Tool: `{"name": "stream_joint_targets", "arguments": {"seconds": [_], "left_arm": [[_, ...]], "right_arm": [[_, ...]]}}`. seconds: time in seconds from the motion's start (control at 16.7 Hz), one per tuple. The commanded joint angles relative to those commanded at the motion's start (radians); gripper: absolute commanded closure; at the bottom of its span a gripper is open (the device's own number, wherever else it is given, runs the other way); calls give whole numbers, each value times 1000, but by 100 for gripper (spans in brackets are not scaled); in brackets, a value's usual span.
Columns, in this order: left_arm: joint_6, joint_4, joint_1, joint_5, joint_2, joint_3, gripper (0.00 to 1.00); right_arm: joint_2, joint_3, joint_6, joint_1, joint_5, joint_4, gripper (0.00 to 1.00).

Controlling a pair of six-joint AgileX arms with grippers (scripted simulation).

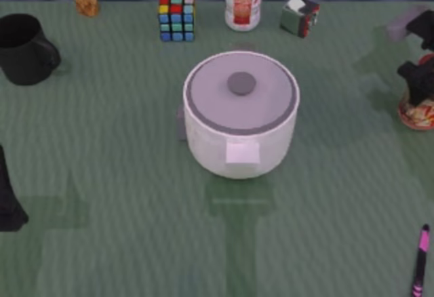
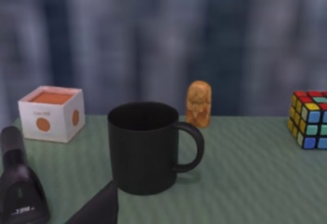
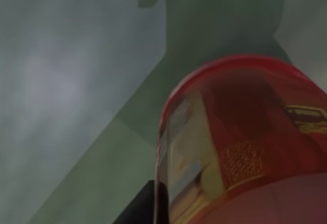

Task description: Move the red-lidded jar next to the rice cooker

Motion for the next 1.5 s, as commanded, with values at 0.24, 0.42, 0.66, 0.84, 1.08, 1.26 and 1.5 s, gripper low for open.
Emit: {"name": "stream_joint_targets", "arguments": {"seconds": [0.24,0.42,0.66,0.84,1.08,1.26,1.5], "left_arm": [[0,0,0,0,0,0,0],[0,0,0,0,0,0,0],[0,0,0,0,0,0,0],[0,0,0,0,0,0,0],[0,0,0,0,0,0,0],[0,0,0,0,0,0,0],[0,0,0,0,0,0,0]], "right_arm": [[-3,-2,2,0,0,-1,100],[-73,-63,3,3,-1,-17,100],[-300,-216,4,10,-3,-62,100],[-433,-323,4,16,-4,-99,100],[-471,-358,3,18,-5,-113,100],[-467,-354,7,13,-5,-112,100],[-425,-325,112,44,-6,-111,100]]}}
